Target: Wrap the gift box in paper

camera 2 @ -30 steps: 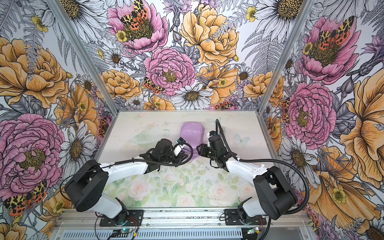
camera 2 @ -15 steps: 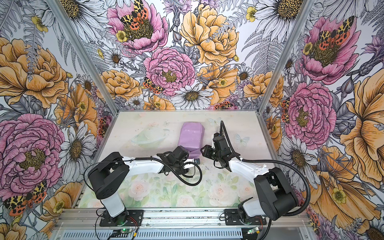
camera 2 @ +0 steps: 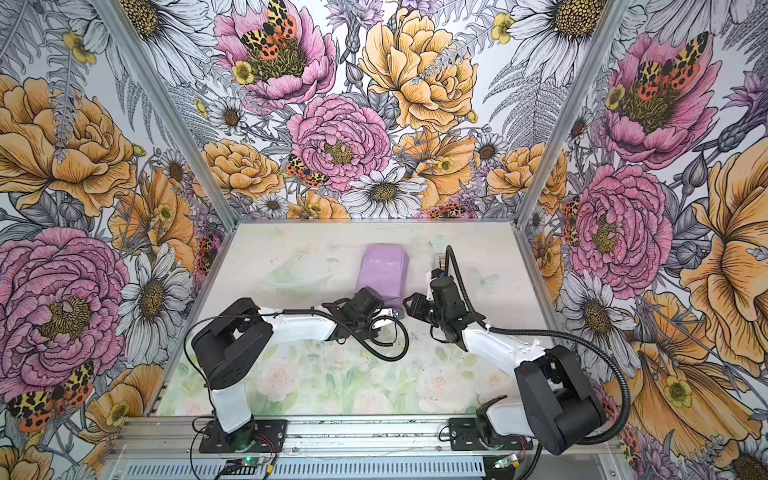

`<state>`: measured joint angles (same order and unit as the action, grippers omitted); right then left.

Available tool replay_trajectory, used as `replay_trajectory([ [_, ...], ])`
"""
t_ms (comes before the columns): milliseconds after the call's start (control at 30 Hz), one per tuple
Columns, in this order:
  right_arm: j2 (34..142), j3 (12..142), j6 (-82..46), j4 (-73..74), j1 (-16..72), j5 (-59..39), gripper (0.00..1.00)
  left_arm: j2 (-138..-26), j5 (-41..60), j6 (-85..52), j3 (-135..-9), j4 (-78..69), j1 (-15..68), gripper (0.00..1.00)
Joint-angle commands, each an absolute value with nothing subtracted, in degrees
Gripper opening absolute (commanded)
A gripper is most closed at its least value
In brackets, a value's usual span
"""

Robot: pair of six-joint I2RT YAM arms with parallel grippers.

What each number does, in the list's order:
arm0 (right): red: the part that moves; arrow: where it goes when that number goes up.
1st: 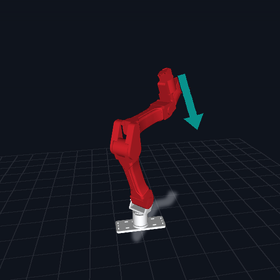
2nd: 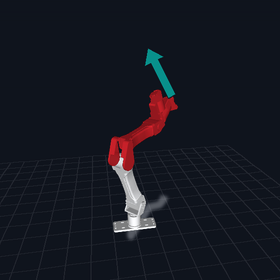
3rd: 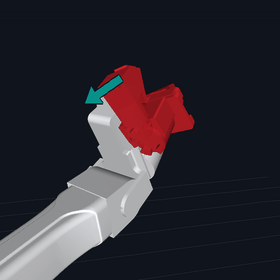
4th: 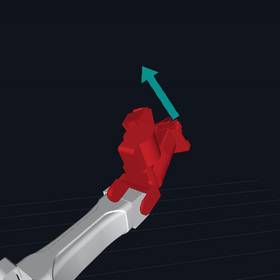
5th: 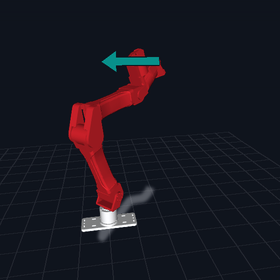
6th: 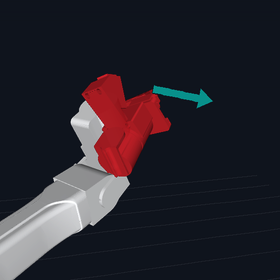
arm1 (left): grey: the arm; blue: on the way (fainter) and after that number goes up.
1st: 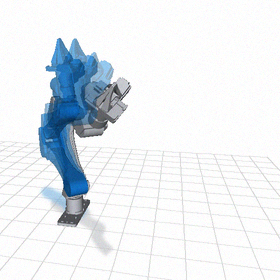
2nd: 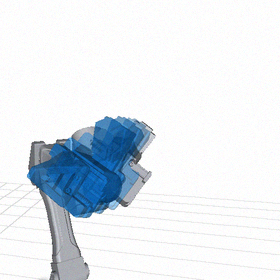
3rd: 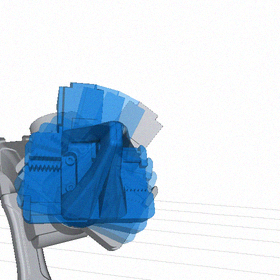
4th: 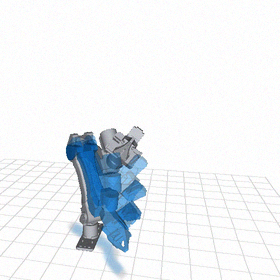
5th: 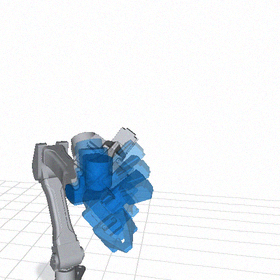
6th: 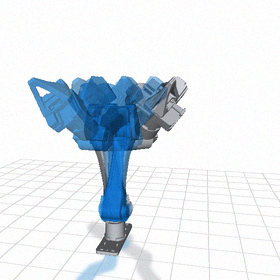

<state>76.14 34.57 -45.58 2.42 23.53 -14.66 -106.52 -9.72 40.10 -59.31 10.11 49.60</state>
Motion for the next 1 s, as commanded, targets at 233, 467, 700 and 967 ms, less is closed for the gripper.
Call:
replay_trajectory([
  [233, 72.4, 31.2, -43.9, 7.8, 23.4, -11.4, 0.43, -107.1, -9.2, 36.7, -61.4, 12.1, 48.6, 0.03],
  [467, 69.6, 32.3, -31.0, 7.4, 23.3, -8.3, 0.44, -105.8, -7.3, 35.8, -62.1, 12.5, 47.5, 0.00],
  [700, 73.2, 36.7, -24.9, 4.5, 23.3, -10.6, 0.49, -105.0, -6.1, 35.3, -63.8, 13.4, 46.7, 0.00],
  [967, 77.6, 34.4, -32.0, 9.1, 23.2, -12.2, 0.57, -104.9, -5.0, 35.3, -65.0, 13.8, 45.6, 0.00],
])
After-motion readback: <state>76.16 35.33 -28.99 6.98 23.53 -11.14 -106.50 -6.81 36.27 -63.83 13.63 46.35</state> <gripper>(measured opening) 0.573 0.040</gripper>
